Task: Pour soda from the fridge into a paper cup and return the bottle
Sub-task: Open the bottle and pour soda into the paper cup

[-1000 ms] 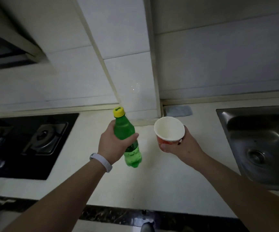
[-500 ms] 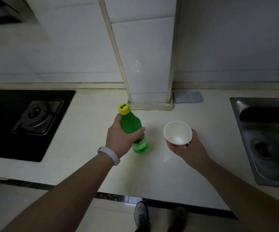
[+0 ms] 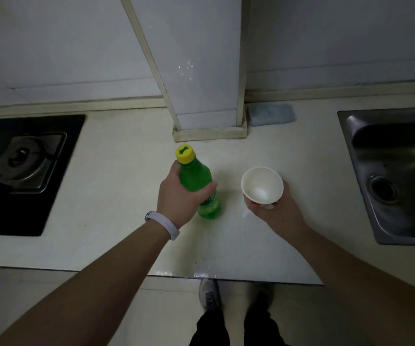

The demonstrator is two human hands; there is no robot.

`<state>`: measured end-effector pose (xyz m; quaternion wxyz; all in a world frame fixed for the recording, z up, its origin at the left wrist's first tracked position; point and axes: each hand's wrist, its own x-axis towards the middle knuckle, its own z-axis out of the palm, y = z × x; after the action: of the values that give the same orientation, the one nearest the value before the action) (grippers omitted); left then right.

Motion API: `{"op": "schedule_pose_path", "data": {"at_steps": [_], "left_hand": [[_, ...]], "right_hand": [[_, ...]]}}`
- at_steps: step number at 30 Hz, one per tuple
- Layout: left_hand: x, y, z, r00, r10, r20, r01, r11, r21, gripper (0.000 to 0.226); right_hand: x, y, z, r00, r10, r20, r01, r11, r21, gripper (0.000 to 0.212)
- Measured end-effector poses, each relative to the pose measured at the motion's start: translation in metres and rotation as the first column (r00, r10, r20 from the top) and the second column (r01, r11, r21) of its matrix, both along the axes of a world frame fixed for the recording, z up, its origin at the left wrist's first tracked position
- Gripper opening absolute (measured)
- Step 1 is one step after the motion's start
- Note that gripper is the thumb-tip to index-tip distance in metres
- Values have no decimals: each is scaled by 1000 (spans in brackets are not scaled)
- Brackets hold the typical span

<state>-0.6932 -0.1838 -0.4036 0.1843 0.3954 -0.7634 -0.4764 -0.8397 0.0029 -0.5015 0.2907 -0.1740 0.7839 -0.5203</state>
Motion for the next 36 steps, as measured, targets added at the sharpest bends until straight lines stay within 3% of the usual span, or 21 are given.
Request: {"op": "schedule_pose_path", "data": {"at_steps": [6, 10, 14, 23, 28, 31, 33, 36], "left_hand": [[1, 3, 13, 1000, -24, -11, 24, 999, -27, 54], [-1, 4, 39, 997, -49, -51, 47, 998, -46, 52], [-5, 3, 68, 992, -76, -103, 68, 995, -76, 52], [-12, 7, 114, 958, -273, -88, 252, 947, -198, 47], [-11, 9, 131, 929, -366, -52, 344, 908, -237, 54], [-11, 12, 139, 919, -393, 19, 380, 875, -300, 60], [-12, 14, 144, 915, -399, 59, 392, 848, -356, 60], [-13, 17, 152, 920, -384, 83, 385, 838, -388, 70]], "right_hand": [[-3, 11, 13, 996, 84, -43, -84, 996, -10, 75], [-14, 25, 40, 984, 126, -126, -109, 985, 136, 58], [-33, 38, 79, 953, 158, -259, -81, 955, 284, 61], [-41, 24, 206, 901, 222, -372, -157, 968, 197, 24], [-17, -7, 271, 770, 303, -561, -232, 953, 195, 8], [-1, -28, 303, 688, 339, -642, -270, 940, 207, 28], [8, -39, 318, 604, 394, -693, -249, 919, 305, 49], [16, -50, 331, 484, 463, -742, -129, 877, 463, 64]]}}
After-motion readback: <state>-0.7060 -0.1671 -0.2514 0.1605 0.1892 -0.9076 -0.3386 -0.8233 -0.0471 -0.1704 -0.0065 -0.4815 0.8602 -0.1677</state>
